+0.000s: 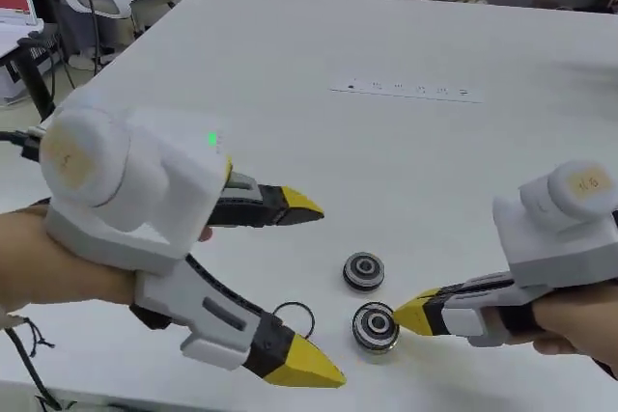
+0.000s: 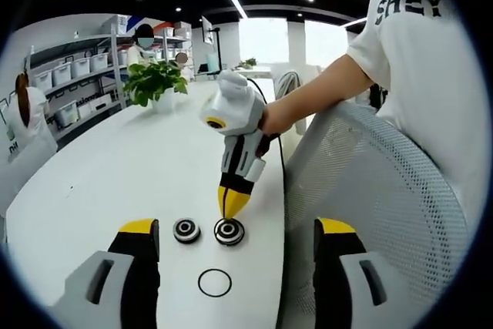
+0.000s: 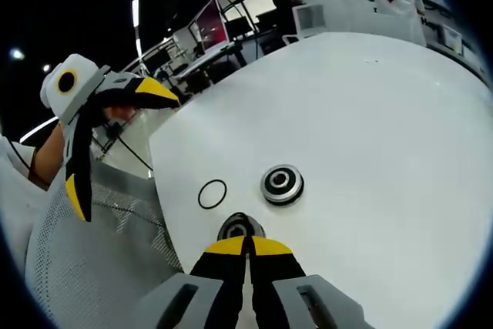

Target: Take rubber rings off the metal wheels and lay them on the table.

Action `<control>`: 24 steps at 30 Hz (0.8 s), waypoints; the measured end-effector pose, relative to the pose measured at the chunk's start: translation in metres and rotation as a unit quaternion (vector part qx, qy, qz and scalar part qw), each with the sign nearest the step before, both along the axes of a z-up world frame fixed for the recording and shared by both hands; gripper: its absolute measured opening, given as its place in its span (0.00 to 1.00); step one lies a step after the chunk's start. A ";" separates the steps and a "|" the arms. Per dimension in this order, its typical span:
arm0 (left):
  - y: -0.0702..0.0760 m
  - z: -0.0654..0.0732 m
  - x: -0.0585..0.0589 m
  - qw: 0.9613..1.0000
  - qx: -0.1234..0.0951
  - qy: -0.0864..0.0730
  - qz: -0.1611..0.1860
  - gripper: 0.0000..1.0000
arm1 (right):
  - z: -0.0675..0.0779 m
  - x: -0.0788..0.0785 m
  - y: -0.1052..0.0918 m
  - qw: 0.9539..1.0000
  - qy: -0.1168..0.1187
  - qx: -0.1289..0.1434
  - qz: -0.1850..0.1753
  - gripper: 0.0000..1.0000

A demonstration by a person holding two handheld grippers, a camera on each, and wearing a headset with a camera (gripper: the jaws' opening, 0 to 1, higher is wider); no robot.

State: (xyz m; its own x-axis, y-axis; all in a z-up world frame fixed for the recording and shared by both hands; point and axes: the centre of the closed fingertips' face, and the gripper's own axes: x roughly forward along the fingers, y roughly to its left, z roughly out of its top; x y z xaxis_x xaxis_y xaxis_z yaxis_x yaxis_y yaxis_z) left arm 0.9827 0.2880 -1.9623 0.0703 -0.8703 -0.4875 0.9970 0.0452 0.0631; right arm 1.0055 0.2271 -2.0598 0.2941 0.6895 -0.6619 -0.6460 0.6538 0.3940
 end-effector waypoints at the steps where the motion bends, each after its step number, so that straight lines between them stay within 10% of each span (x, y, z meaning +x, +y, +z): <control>1: 0.002 0.002 0.001 1.000 -0.004 -0.001 0.006 0.81 | 0.000 0.000 0.000 1.000 0.000 0.000 0.000 0.00; 24: 0.062 0.000 -0.001 0.988 -0.050 0.021 0.141 0.87 | -0.002 -0.003 0.002 1.000 0.003 -0.004 0.006 0.00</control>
